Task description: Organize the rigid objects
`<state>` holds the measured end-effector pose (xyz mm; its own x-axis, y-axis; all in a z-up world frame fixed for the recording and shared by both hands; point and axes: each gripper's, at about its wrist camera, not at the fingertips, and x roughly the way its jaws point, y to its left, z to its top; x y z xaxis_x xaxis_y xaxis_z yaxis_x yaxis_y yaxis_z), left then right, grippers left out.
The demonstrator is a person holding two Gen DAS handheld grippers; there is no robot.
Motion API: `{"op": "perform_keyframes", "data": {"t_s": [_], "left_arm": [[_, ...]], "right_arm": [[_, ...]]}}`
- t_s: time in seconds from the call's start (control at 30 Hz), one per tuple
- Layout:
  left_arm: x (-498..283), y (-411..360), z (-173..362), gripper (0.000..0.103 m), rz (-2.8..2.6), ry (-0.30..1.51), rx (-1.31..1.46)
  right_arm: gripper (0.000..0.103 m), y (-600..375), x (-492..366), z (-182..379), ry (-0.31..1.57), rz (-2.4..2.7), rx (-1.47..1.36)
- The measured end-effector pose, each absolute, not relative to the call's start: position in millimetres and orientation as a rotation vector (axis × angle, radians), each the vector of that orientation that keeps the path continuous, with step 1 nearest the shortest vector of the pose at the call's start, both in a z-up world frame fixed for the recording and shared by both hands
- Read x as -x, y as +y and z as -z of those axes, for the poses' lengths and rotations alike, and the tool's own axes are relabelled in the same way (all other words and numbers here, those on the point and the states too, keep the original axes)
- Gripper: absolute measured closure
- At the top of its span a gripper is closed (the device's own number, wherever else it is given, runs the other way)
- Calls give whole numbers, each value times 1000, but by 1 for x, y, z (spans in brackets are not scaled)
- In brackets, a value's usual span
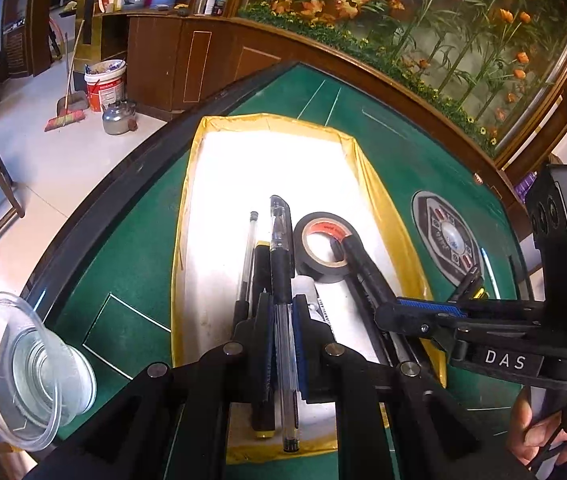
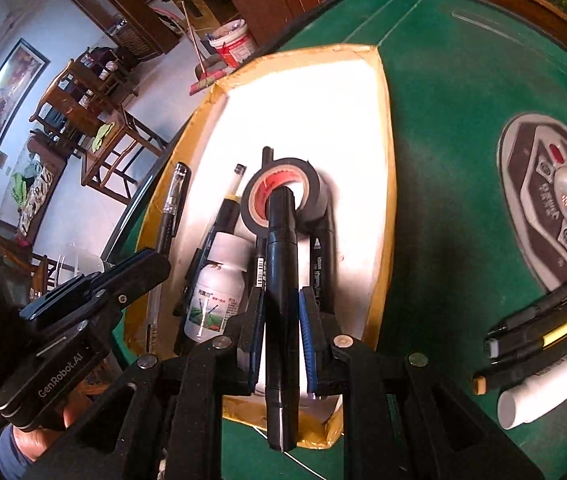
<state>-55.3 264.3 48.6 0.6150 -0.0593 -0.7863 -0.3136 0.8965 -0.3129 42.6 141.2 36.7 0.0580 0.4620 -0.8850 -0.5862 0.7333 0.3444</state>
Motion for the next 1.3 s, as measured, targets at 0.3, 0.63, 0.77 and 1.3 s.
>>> {"op": "perform_keyframes", "data": {"t_s": [0.3, 0.63, 0.77, 1.3], "left_arm": [[51, 268, -37, 94, -172, 930, 468], [49, 263, -32, 94, -176, 948, 462], [50, 260, -30, 94, -180, 953, 454], [57, 254, -41, 74, -197, 934, 480]], "right_arm": [[87, 160, -31, -36, 1242, -864, 237], [87, 178, -33, -26, 1188, -878, 417], [87, 175, -40, -19, 1191, -856, 408], [77, 140, -33, -45, 1205, -902, 273]]}}
